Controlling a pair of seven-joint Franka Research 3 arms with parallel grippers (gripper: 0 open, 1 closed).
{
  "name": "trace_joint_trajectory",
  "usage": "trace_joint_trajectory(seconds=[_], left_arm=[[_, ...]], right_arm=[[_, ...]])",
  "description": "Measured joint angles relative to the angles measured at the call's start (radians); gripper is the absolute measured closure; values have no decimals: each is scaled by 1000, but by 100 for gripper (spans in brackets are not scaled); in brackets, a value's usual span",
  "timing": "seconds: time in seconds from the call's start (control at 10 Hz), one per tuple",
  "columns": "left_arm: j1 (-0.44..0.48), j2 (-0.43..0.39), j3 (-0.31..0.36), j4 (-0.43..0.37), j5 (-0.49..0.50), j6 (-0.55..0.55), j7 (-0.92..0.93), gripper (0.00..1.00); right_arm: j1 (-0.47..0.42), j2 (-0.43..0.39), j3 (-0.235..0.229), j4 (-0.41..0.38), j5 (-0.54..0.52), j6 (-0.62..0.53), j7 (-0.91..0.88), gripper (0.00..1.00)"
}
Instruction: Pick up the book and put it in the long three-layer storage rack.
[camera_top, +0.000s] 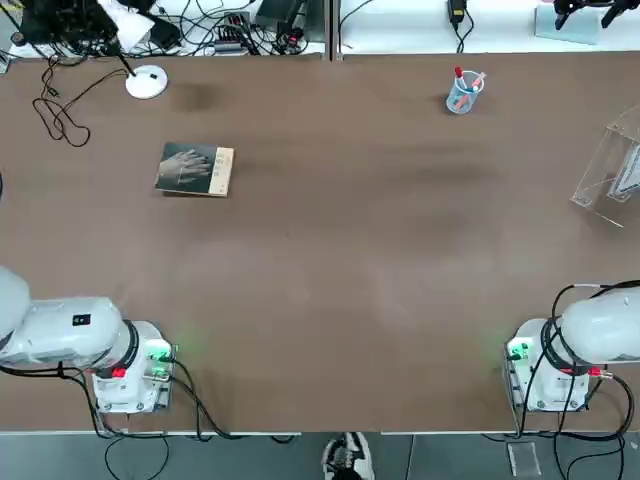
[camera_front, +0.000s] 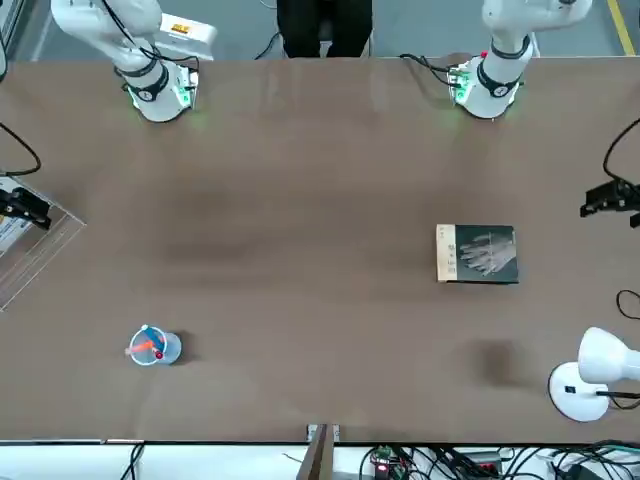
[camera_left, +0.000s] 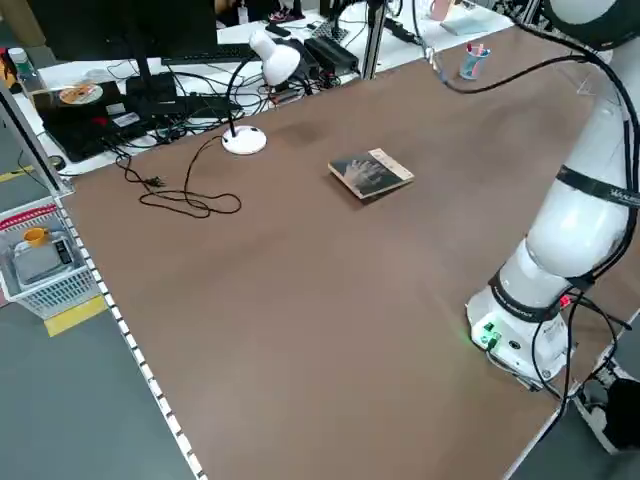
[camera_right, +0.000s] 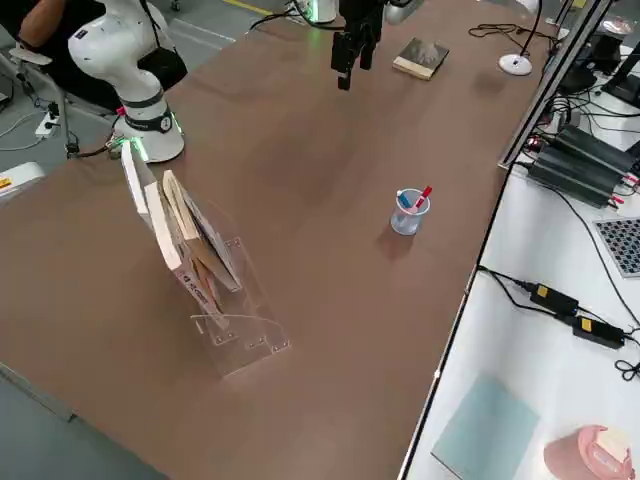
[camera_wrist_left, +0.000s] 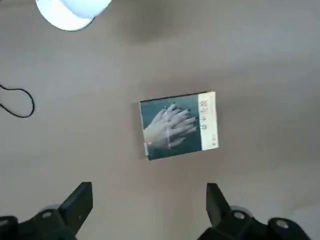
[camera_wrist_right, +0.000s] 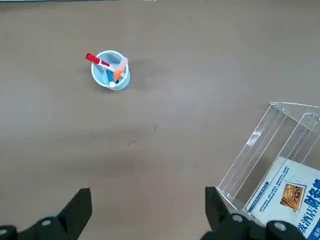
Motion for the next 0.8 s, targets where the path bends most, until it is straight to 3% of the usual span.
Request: trace_joint_trajectory(seconds=[0.2, 0.5, 0.8], left_arm=[[27, 4, 1, -44, -6, 2, 125, 0], [122, 17, 3, -128, -159, 46, 194, 0], [202, 76, 5, -182, -233, 99, 294, 0]], right_arm=[[0, 0, 0, 0, 0, 1, 0, 0], [0, 0, 0, 0, 0, 0, 0, 0], [0, 0, 0, 0, 0, 0, 0, 0]])
